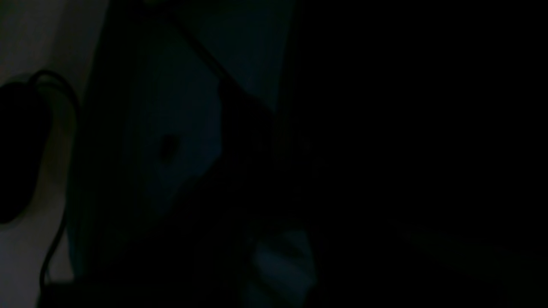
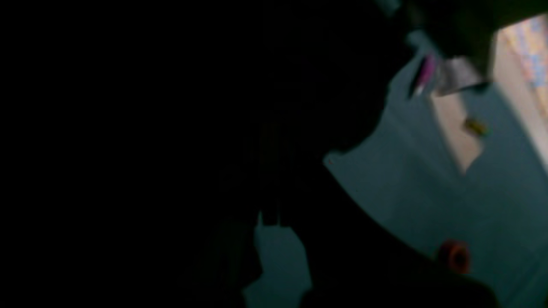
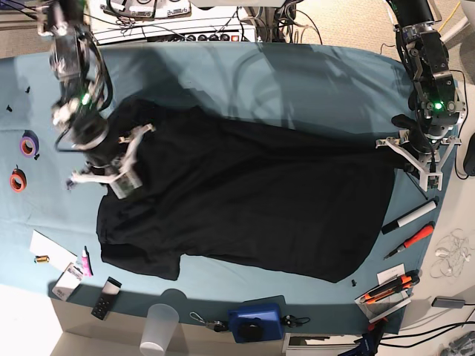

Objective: Layout the t-shirt on the table in an organized manner, then fold the t-shirt properly
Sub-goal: 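Regrasp the shoulder edge with the right gripper and tug it outward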

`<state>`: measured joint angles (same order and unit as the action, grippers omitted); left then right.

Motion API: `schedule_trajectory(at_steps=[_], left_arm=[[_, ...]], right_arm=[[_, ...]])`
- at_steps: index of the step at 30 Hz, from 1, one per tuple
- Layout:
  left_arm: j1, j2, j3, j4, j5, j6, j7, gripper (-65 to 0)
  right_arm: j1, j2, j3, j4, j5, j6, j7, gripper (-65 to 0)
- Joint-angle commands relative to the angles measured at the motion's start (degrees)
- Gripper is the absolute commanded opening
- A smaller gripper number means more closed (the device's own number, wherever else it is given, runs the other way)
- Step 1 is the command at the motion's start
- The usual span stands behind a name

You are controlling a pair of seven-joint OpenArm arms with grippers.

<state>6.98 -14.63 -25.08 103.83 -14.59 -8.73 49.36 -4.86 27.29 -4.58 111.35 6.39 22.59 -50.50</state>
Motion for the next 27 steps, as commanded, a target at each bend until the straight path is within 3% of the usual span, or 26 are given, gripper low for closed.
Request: schedule_trajectory(at_steps=[1, 3, 6, 12, 17, 20, 21, 24, 27], left_arm=[[-0.6, -0.8, -0.2, 0.9, 0.0, 0.3, -1.3, -65.0], [-0.6, -0.8, -0.2, 0.9, 0.0, 0.3, -1.4, -65.0], [-0.6, -0.8, -0.2, 0.9, 0.0, 0.3, -1.3, -65.0], [-0.6, -0.8, -0.2, 0.9, 0.0, 0.1, -1.4, -65.0], [-0.6, -0.7, -0.2, 0.9, 0.0, -0.2, -1.4, -65.0], [-0.6, -0.7, -0.2, 0.9, -0.5, -0.2, -1.3, -65.0], [-0.6, -0.7, -0.2, 0.9, -0.8, -0.2, -1.3, -65.0], [-0.6, -0.7, -0.2, 0.9, -2.2, -0.2, -1.4, -65.0], [-0.6, -0.7, -0.2, 0.9, -2.8, -0.2, -1.3, -65.0]], right_arm=[[1.1, 0.6, 0.9, 0.5, 0.3, -0.2, 1.4, -65.0], [1.0, 0.7, 1.0, 0.9, 0.7, -0.3, -0.3, -65.0], [0.2, 0.7, 1.3, 2.5, 6.1, -0.1, -5.5, -65.0], [-9.4, -1.1, 9.1, 5.7, 16.7, 5.1, -6.3, -65.0], [-15.6, -5.6, 21.9, 7.5, 28.4, 11.4, -6.2, -65.0], [-16.5, -6.3, 25.3, 7.5, 30.0, 17.3, -7.0, -65.0], [-16.9, -6.4, 25.4, 7.5, 29.6, 17.4, -7.0, -65.0], [-18.7, -6.4, 24.3, 7.5, 28.5, 17.4, -6.7, -49.3], [-20.2, -6.3, 21.3, 7.5, 26.3, 17.4, -6.5, -46.0]])
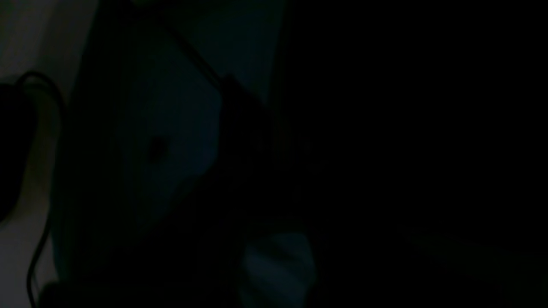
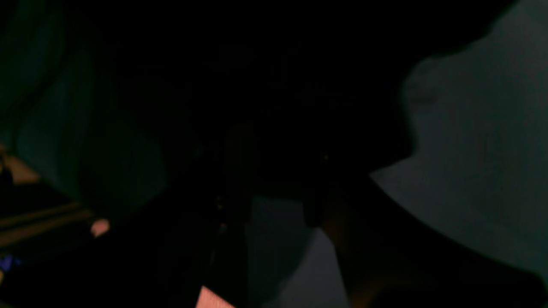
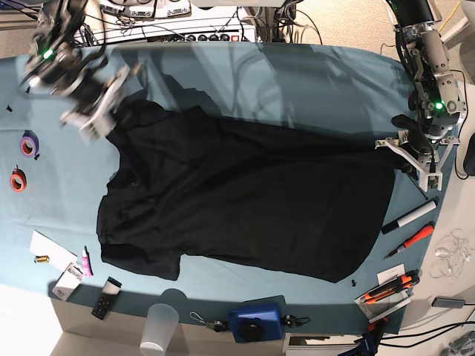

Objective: Layout the t-shirt on the table in an organized manner, then fold the t-shirt properly
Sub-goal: 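Regrasp the shoulder edge with the right gripper and tug it outward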

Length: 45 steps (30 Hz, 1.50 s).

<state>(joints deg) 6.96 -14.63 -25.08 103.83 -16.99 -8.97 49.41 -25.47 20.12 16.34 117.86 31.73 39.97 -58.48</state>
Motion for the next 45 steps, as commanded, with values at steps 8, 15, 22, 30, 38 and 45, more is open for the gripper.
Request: schedule_trajectory(at_steps=[8, 15, 22, 30, 38, 45], left_arm=[[-0.6, -0.4, -0.2, 0.9, -0.6, 0.0, -1.2, -65.0], [-0.6, -0.4, -0.2, 0.9, -0.6, 0.0, -1.0, -65.0], [-0.6, -0.4, -0.2, 0.9, -0.6, 0.0, -1.0, -65.0], [-0.6, -0.4, -0.2, 0.9, -0.6, 0.0, -1.0, -65.0], [-0.6, -0.4, -0.2, 0.9, -0.6, 0.0, -1.0, -65.0], [-0.3, -0.4, -0.2, 0.9, -0.6, 0.0, -1.0, -65.0]], right_arm=[[5.0, 0.8, -16.7, 1.0, -19.4, 0.0, 2.6, -46.1], [8.5, 0.8, -26.4, 1.0, -29.6, -3.3, 4.3, -46.1], [9.4, 0.8, -27.3, 1.0, -30.9, -7.7, 5.6, -48.8], [10.4, 0.8, -27.1, 1.0, -29.8, -7.9, 7.1, -65.0], [10.3, 0.8, -27.1, 4.0, -22.5, -6.7, 5.4, -65.0], [10.2, 0.8, -26.7, 5.2, -22.5, -6.5, 3.1, -65.0]])
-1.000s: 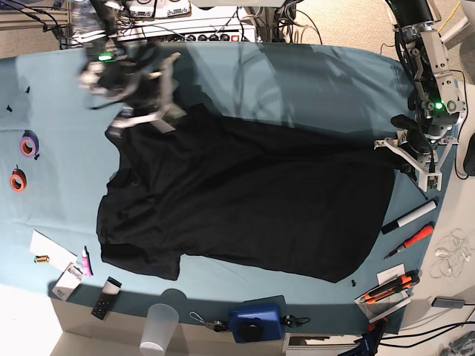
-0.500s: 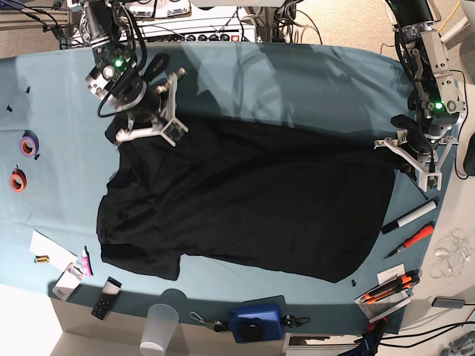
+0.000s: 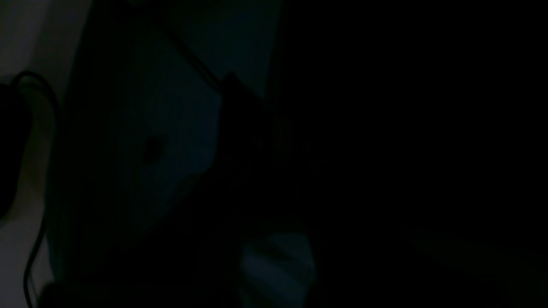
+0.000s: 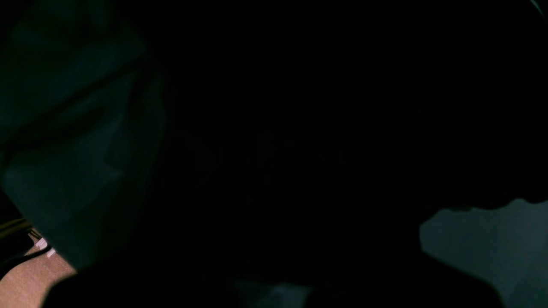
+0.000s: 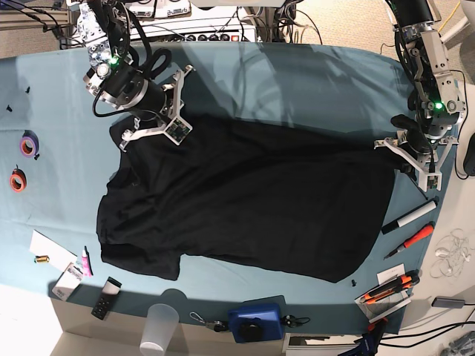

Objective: Layout the t-shirt on the table in an organized manner, then fold the t-shirt properly
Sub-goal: 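Regrasp the shoulder edge with the right gripper and tug it outward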

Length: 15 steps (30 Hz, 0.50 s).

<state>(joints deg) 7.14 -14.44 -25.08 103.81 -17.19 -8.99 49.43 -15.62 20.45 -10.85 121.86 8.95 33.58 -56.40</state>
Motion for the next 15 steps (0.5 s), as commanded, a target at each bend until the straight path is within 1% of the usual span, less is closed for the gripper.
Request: schedule_trajectory(at_steps=[1, 4, 6, 9, 11, 13, 15], left_arm=[[-0.4, -0.6, -0.2, 0.9, -0.4, 0.0, -1.0, -65.0], [-0.3, -0.6, -0.2, 0.9, -0.4, 0.0, -1.0, -65.0], [-0.3, -0.6, -0.2, 0.9, -0.4, 0.0, -1.0, -65.0], [-0.3, -0.6, -0.2, 0.9, -0.4, 0.0, -1.0, -65.0], [-0.3, -0.6, -0.2, 0.9, -0.4, 0.0, -1.0, -65.0], [-0.3, -0.6, -0.2, 0.9, -0.4, 0.0, -1.0, -65.0], [-0.3, -0.6, -0.2, 0.9, -0.4, 0.0, -1.0, -65.0]], right_arm=[[0.4, 0.5, 1.2, 1.2, 0.3, -0.2, 0.7, -65.0], [0.4, 0.5, 6.0, 1.2, 1.2, -1.1, 1.2, -65.0], [0.4, 0.5, 10.8, 1.1, 3.7, -2.4, 0.9, -65.0], [0.3, 0.5, 19.0, 1.1, 7.3, -3.5, 0.9, -65.0], [0.1, 0.5, 23.6, 1.1, 9.9, -3.3, 0.7, -65.0], [-0.7, 0.5, 26.4, 1.1, 12.7, -1.6, 0.0, -65.0], [-1.9, 0.5, 27.4, 1.1, 14.6, 0.4, -0.7, -65.0]])
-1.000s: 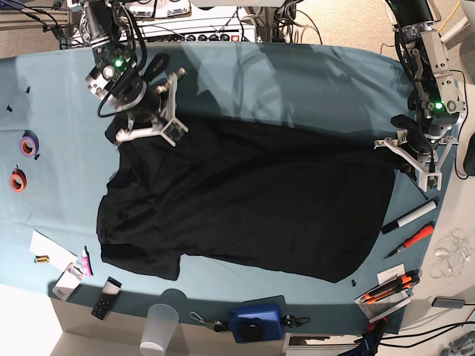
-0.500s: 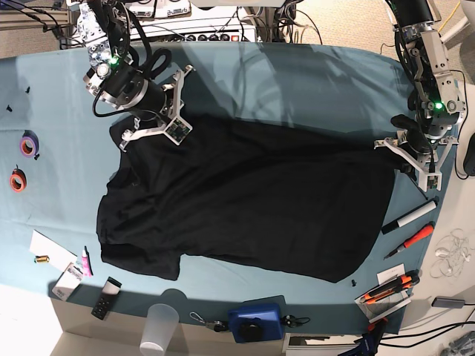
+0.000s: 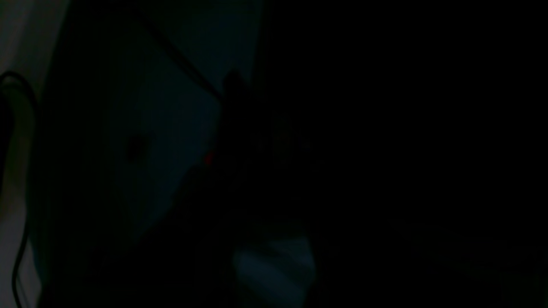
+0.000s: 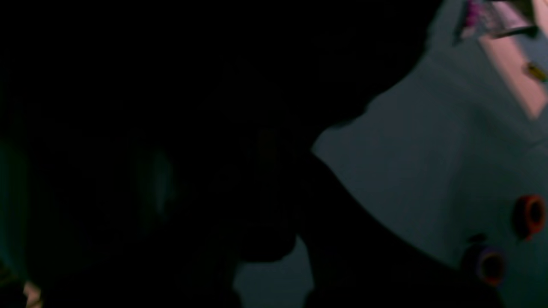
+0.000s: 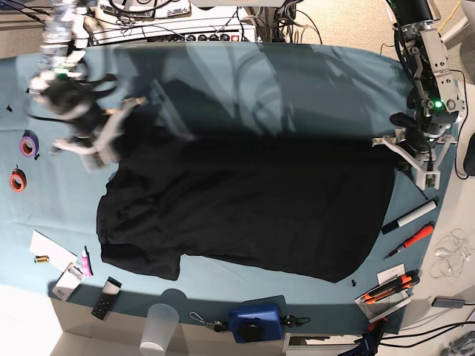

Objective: Layout the t-shirt on the table in an organized manner, then fold the t-shirt properly
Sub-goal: 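Regrasp the shoulder edge with the right gripper and tug it outward, then grasp the shirt edge with both grippers and lift it slightly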

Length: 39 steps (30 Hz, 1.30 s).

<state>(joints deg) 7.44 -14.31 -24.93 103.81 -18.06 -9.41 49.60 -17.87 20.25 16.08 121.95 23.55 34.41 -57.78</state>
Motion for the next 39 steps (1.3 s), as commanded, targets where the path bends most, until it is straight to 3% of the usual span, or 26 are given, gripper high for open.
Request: schedule_trajectory(at_steps=[1, 7, 12, 14, 17, 22, 29, 33, 36, 39], left_arm=[[-0.6, -0.7, -0.3, 0.9, 0.5, 0.4, -1.2, -65.0], [-0.6, -0.8, -0.3, 0.9, 1.1, 0.4, -0.7, -65.0], [-0.4, -0.8, -0.3, 0.9, 10.2, 0.7, 6.4, -65.0], [0.1, -0.8, -0.4, 0.9, 11.9, 2.5, 4.4, -65.0], [-0.2, -0.8, -0.3, 0.9, 9.1, 2.8, -2.0, -65.0], [-3.8, -0.7, -0.3, 0.9, 0.2, -5.0, -2.5, -65.0], [-6.3, -0.7, -0.3, -1.9, 0.4, -5.6, -5.1, -65.0], [-8.6, -0.8, -0.3, -9.3, 0.0, -8.2, -5.7, -65.0], [-10.3, -0.8, -0.3, -15.0, 0.0, -8.2, -8.7, -65.0], [-11.8, -0.8, -0.3, -17.7, 0.0, -8.2, -9.0, -65.0]], right_arm=[[-0.3, 0.7, 0.5, 1.0, 0.0, 0.2, 0.6, -65.0], [-3.1, 0.7, 0.7, 1.0, -2.2, 0.2, 0.2, -65.0], [-5.3, 0.7, 3.5, 1.0, -2.1, 0.3, -1.0, -65.0], [-5.8, 0.7, 5.1, 1.0, -2.0, 0.3, 0.7, -65.0], [-5.2, 0.7, 6.2, 1.0, -2.0, 0.3, 4.3, -65.0], [-1.9, 0.7, 6.0, -0.3, -2.0, 0.7, 6.0, -65.0], [3.1, 0.7, 6.0, -10.5, -1.9, 0.7, 7.2, -65.0], [6.4, 0.7, 6.0, -17.0, -0.7, 0.9, 7.3, -65.0], [8.8, 0.7, 6.0, -19.9, 0.6, 3.5, 7.3, -65.0], [10.8, 0.7, 6.0, -21.9, 0.9, 4.1, 7.2, -65.0]])
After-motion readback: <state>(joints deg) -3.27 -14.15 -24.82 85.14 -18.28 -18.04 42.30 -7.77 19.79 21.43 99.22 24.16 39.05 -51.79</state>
